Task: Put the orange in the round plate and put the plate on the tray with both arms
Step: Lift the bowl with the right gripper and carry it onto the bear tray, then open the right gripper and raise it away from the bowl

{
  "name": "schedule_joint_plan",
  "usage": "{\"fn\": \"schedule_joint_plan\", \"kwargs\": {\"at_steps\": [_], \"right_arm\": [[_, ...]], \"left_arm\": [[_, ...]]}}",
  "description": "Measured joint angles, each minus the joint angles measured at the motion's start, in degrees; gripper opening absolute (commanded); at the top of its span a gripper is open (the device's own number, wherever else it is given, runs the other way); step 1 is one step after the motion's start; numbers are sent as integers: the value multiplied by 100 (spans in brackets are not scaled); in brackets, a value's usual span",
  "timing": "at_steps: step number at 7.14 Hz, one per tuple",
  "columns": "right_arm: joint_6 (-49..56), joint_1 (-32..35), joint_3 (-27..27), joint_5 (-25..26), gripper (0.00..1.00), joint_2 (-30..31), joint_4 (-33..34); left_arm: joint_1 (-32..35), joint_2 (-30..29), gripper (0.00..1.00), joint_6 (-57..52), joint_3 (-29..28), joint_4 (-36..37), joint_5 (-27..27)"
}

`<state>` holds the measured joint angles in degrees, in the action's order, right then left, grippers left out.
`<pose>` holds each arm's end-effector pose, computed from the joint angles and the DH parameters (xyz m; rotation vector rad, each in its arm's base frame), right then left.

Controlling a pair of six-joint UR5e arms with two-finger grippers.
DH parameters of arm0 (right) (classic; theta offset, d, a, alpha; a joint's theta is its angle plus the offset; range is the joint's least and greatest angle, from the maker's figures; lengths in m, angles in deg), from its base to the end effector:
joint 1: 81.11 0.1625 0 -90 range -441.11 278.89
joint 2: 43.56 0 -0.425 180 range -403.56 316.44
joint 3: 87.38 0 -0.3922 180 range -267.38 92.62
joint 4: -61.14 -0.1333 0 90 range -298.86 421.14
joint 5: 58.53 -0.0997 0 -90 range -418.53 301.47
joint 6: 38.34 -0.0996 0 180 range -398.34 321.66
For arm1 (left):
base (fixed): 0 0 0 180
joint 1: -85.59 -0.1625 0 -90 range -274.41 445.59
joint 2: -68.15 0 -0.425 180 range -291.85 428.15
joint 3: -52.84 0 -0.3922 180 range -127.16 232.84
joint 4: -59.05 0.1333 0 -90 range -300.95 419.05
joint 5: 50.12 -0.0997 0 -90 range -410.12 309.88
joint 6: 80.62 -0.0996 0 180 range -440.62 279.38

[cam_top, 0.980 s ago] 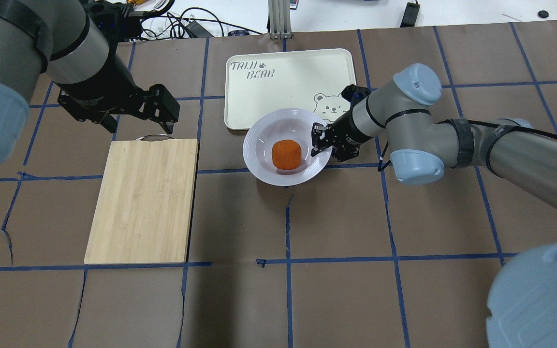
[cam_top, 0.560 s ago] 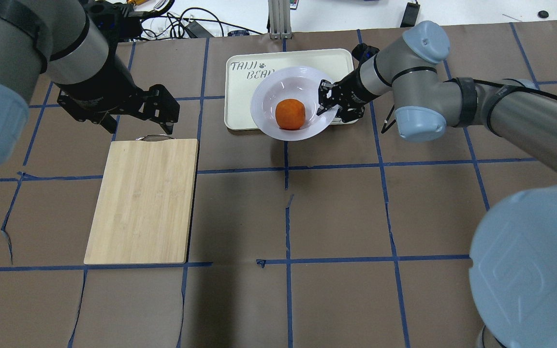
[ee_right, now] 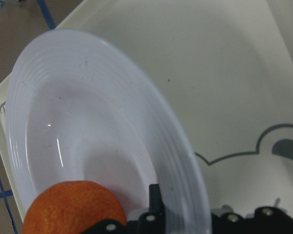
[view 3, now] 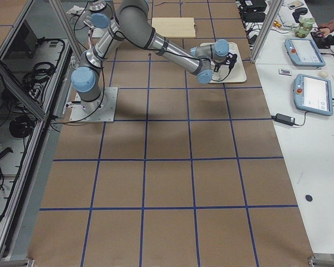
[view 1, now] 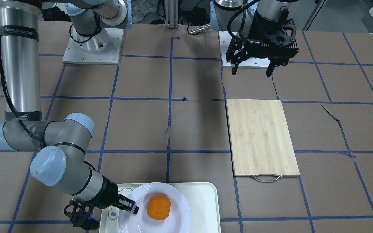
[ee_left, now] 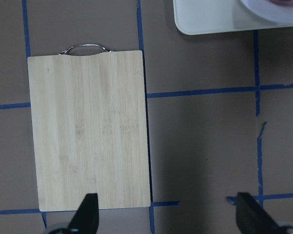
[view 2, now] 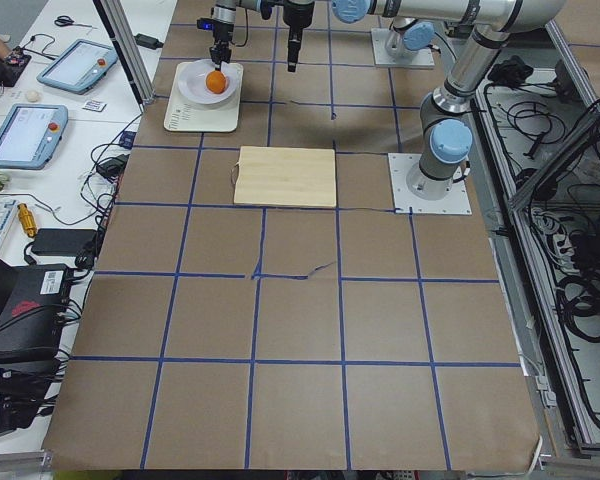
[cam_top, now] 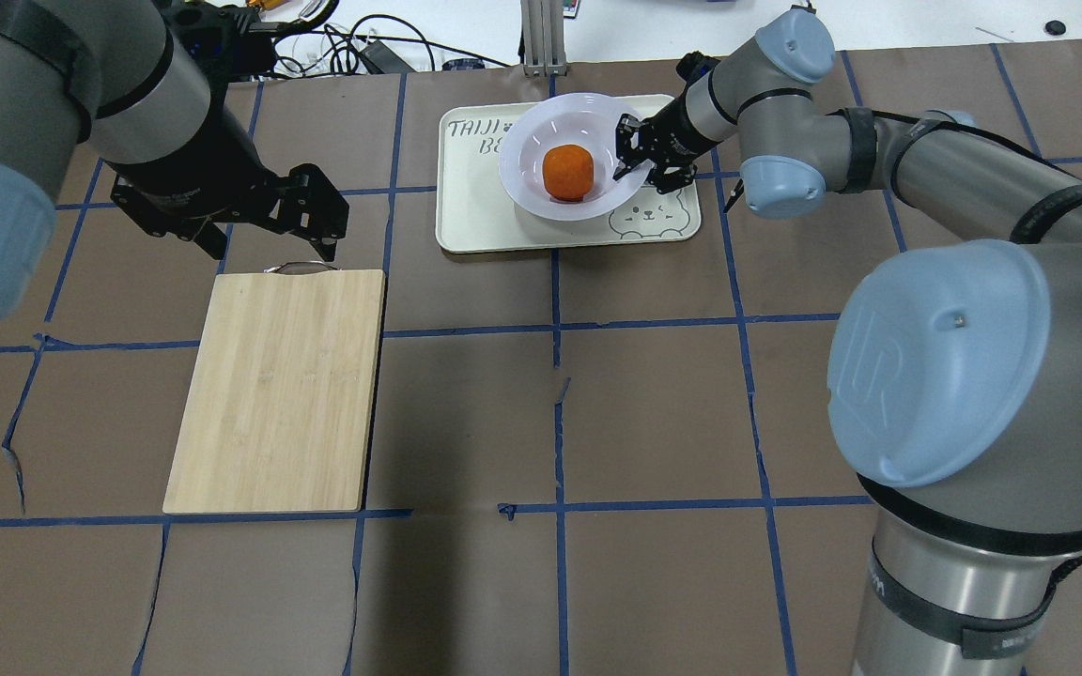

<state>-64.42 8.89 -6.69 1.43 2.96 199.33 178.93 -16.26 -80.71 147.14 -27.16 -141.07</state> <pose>0.1832 -0.7346 0.1911 0.4980 2.5267 -0.1525 -0.1582 -0.4504 0.5039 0.0924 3.1231 -0.1393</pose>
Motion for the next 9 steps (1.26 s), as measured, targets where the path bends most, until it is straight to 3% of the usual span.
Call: {"fn": "schedule_joint_plan", "kwargs": {"at_steps": [2,6,7,9], "right_arm": [[-32,-11,-126,92,100,-88,-3],[88,-436,-203,530,100,184,-108],[330,-521,-214,692,100,426,-465],[989,-515,-182,1325,100,1313,-2174]], "left_arm": [[0,3,100,0,0,-1,-7],[0,3,100,0,0,4,-2],[0,3,100,0,-2,6,1],[-2,3,100,0,-6,8,7]]}}
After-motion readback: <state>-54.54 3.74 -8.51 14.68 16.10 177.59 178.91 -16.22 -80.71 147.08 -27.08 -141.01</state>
